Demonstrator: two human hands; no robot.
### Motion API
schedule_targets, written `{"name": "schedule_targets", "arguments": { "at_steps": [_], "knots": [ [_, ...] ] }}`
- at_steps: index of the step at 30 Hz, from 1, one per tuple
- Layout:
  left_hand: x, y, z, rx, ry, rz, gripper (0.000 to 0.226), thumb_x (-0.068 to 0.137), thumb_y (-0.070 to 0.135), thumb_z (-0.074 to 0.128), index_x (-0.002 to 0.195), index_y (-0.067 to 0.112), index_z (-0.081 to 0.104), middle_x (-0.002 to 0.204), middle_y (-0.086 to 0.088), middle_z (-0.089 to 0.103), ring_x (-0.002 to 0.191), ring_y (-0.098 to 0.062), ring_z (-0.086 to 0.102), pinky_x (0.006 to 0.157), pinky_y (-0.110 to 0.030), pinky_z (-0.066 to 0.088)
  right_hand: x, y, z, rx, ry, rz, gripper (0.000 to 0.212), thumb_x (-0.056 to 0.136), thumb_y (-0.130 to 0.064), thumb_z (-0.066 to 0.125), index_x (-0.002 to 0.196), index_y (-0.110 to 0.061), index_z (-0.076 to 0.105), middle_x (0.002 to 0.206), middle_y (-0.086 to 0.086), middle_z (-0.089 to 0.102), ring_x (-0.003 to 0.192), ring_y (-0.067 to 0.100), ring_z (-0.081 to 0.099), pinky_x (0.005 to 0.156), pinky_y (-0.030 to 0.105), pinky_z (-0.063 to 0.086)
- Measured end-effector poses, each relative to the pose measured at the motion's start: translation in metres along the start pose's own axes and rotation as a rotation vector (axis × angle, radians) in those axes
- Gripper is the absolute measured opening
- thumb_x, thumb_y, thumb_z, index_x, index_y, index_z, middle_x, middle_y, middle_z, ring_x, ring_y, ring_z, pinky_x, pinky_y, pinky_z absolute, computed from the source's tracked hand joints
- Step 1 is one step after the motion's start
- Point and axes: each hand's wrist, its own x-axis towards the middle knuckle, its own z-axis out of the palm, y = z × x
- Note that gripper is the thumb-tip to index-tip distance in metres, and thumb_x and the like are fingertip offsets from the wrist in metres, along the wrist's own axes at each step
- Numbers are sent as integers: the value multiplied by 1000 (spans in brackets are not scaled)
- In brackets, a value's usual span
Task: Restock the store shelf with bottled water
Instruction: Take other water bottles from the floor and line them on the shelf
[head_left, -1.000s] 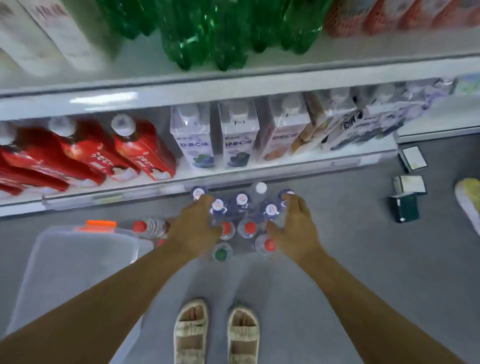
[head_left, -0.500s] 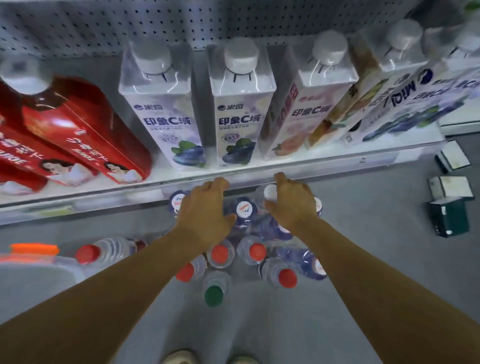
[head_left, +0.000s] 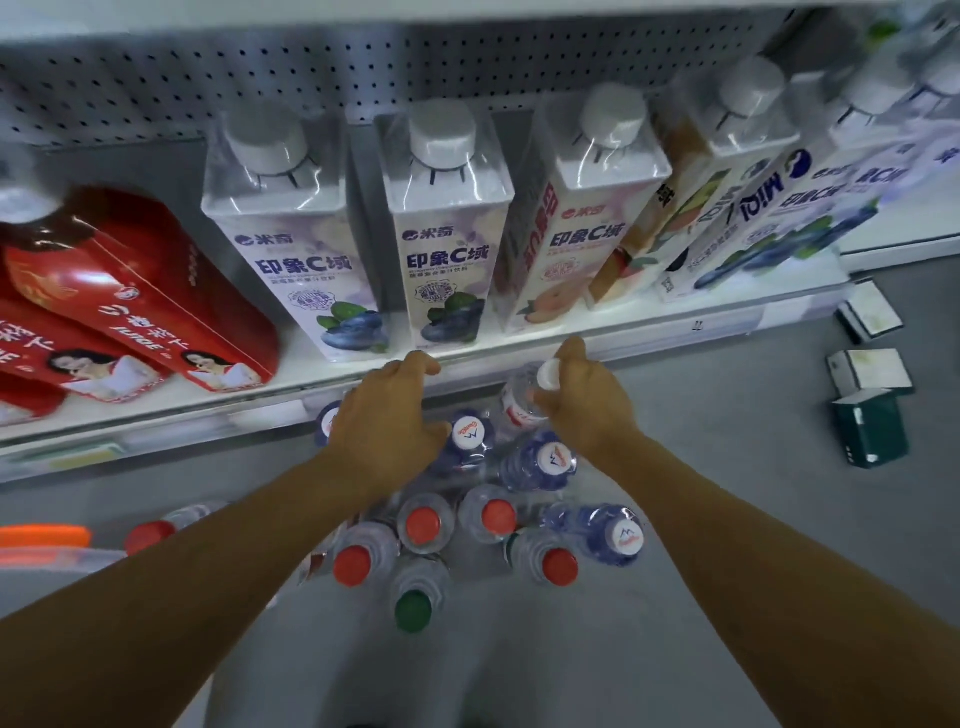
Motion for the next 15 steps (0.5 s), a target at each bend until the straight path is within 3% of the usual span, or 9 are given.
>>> {"name": "schedule_targets", "arguments": {
  "at_steps": [7, 11, 15],
  "knots": [
    [-37, 63, -68, -30, -40, 73, 59, 79, 20, 70, 131, 16, 43, 131, -8, 52, 118, -26, 50, 94, -37, 43, -54, -17, -112, 246, 186, 0, 43, 88, -26, 65, 115, -5, 39, 104, 21, 61, 95, 38, 58, 76, 43, 47],
    [-67, 114, -123, -44, -80, 129, 60, 78, 18, 70, 131, 16, 41, 133, -4, 51, 114, -24, 53, 84, -28, 44, -97, -39, -194, 339, 263, -42, 44, 88, -35, 63, 112, -4, 44, 88, 7, 55, 78, 25, 51, 64, 31, 38],
    [-99, 163, -179, -77, -130, 177, 66, 77, 20, 72, 134, 21, 38, 133, -3, 52, 116, -20, 52, 88, -26, 43, -136, -61, -273, 440, 310, -66, 32, 90, -37, 59, 104, -13, 43, 74, -4, 52, 67, 16, 50, 53, 23, 36]
  ]
}}
